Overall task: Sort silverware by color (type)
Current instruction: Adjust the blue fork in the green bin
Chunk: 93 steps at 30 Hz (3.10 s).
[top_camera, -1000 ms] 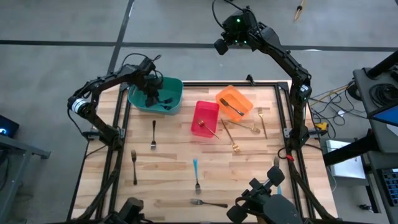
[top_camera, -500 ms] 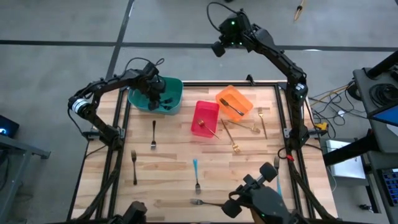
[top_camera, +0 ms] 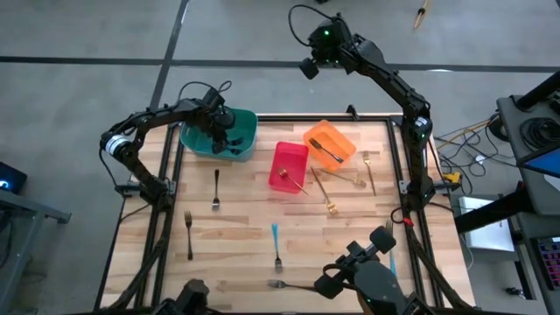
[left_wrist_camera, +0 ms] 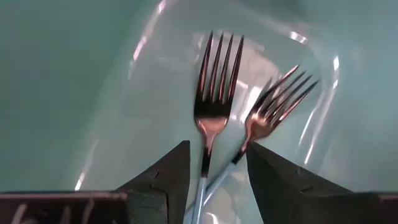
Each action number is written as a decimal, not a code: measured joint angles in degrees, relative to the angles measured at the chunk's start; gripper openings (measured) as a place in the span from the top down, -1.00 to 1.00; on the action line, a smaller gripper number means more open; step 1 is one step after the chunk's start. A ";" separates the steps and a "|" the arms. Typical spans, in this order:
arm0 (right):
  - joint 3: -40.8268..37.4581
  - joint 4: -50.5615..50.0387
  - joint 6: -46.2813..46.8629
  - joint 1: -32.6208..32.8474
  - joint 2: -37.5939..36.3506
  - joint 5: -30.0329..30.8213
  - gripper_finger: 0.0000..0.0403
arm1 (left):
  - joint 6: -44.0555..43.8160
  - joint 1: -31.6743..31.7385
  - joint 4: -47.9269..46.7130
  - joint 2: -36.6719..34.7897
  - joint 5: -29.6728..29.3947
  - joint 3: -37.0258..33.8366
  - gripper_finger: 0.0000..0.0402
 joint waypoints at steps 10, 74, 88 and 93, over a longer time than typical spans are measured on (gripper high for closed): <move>0.00 0.00 0.17 0.00 0.00 -0.01 0.95 | -0.78 0.07 0.44 3.61 -0.05 0.07 0.32; 0.02 -0.02 2.17 0.15 0.00 -0.10 0.95 | -2.86 0.04 -3.84 -4.26 1.30 0.05 1.00; 0.04 -0.02 2.17 0.26 -0.02 -0.13 0.95 | -4.09 2.91 -0.03 -2.61 2.01 -1.66 0.76; 0.04 -0.02 2.17 0.26 -0.02 -0.13 0.95 | -4.13 2.97 0.09 1.28 1.95 -1.57 0.57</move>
